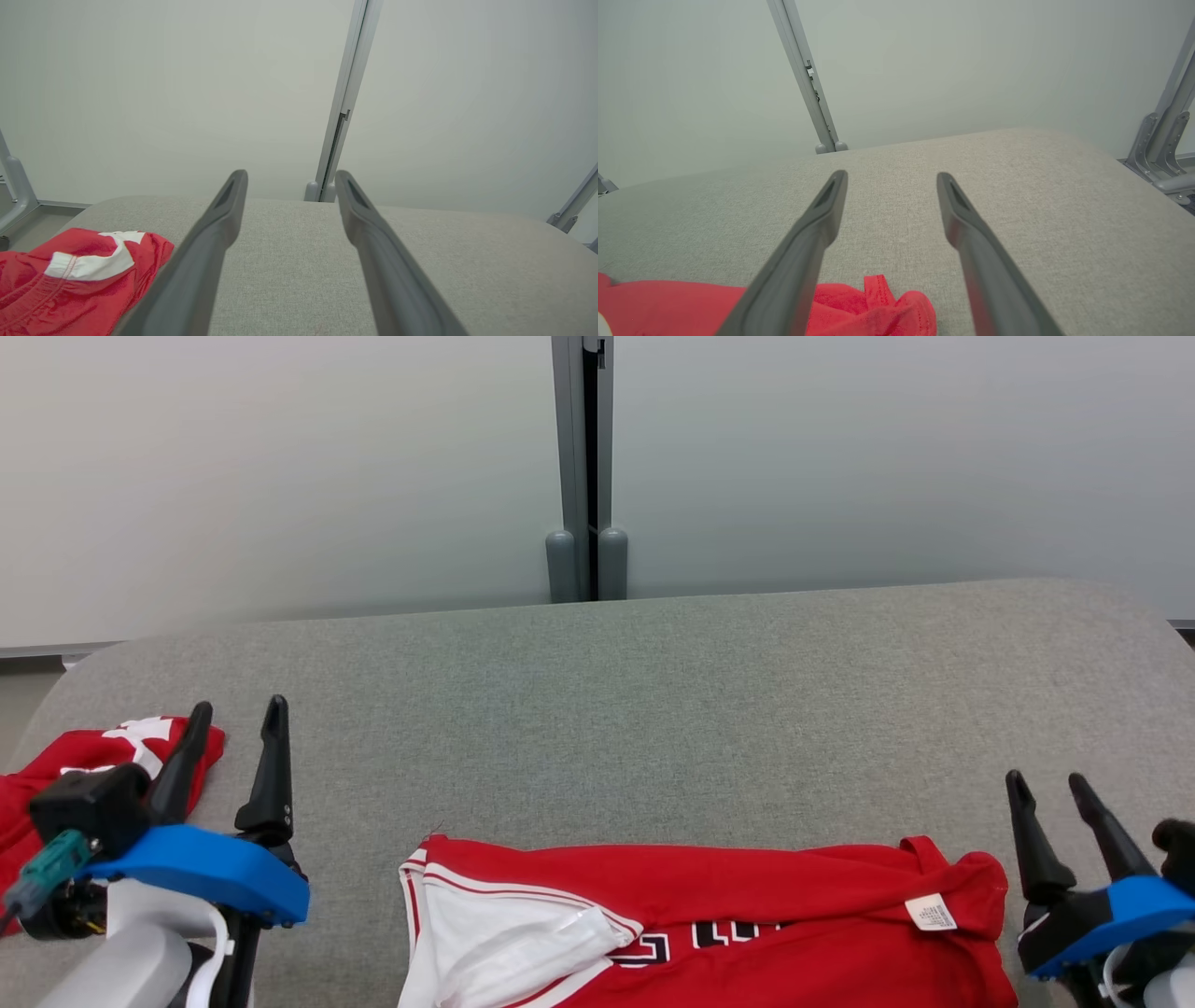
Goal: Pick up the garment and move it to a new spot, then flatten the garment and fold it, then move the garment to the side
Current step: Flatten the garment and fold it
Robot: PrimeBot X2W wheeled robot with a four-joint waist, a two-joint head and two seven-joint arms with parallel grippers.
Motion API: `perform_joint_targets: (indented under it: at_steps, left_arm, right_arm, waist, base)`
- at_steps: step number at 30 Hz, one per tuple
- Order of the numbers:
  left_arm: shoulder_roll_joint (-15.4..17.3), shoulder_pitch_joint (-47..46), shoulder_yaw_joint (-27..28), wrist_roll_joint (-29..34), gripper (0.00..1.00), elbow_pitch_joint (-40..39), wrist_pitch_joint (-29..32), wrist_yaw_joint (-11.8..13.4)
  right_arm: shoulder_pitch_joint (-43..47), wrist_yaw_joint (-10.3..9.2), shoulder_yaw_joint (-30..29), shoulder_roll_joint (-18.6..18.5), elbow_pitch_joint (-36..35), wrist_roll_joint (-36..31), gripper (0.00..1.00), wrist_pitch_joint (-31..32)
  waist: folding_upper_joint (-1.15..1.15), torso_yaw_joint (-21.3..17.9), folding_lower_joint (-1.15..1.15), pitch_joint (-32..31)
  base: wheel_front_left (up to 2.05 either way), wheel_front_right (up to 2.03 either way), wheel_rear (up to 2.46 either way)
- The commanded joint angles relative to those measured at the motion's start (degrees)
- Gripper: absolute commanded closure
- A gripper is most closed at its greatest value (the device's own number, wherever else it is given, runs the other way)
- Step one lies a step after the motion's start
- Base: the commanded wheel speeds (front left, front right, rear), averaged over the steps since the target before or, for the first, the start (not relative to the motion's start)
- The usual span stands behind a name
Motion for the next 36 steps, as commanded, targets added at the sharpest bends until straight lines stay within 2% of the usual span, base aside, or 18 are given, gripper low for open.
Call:
perform_joint_targets:
  at_steps: [1,4,8,11,16,21,25,32,36]
  left_arm:
    - [-1.5,2.4,2.3,1.2,0.0,-0.5,-0.2,0.3]
    - [-6.1,7.7,9.3,5.7,0.0,-1.3,-0.2,-0.6]
    - [-12.3,13.4,16.4,12.5,0.0,-0.9,-0.3,-3.6]
    - [-17.1,16.7,19.3,17.9,0.0,-1.3,-0.3,-4.7]
    - [-22.5,18.3,23.4,23.4,0.0,1.2,-0.3,-9.6]
    - [-25.6,17.4,26.5,27.0,0.0,4.1,-0.3,-13.7]
    - [-27.2,16.9,28.2,29.0,0.0,5.8,-0.3,-15.8]
    - [-28.9,15.3,29.6,31.5,0.0,8.1,-0.3,-18.0]
    - [-29.9,14.4,30.5,32.9,0.0,9.7,-0.3,-19.2]
  right_arm:
    - [1.3,-0.01,-0.4,0.7,-0.7,-0.5,0.0,-0.4]
    - [3.2,-0.01,-1.3,2.5,-1.7,-1.3,0.0,-0.8]
    - [4.4,-0.01,-1.8,4.3,-1.7,-2.0,0.0,-1.7]
    - [4.8,-0.01,-2.2,4.8,-0.8,-2.4,0.0,-1.5]
    - [4.4,-0.01,-3.1,4.6,0.9,-3.2,0.0,-0.2]
    - [2.7,-0.01,-3.7,4.3,3.0,-3.7,0.0,3.3]
    - [0.4,-0.01,-4.0,4.0,6.9,-3.4,0.0,9.6]
    - [-3.5,-0.01,-3.9,4.7,14.6,-2.2,0.0,18.2]
    - [-5.0,0.01,-1.6,5.3,19.0,-0.3,0.0,23.7]
  waist:
    - [0.0,0.0,0.0,0.1]
    - [0.0,0.0,0.0,0.4]
    - [0.0,-0.3,0.0,0.9]
    - [0.0,-0.4,0.0,1.3]
    - [0.0,-0.4,0.0,2.0]
    - [0.0,-0.6,0.0,2.4]
    - [0.0,-1.1,0.0,2.9]
    - [0.0,-0.2,0.0,4.1]
    - [0.0,1.0,0.0,4.6]
  base:
    - [0.0,0.0,0.0]
    - [0.0,0.0,0.0]
    - [0.0,0.0,0.0]
    - [0.0,0.0,0.0]
    - [0.0,0.0,0.0]
    - [0.0,0.0,0.0]
    - [0.0,0.0,0.0]
    - [0.0,0.0,0.0]
    - [0.0,0.0,0.0]
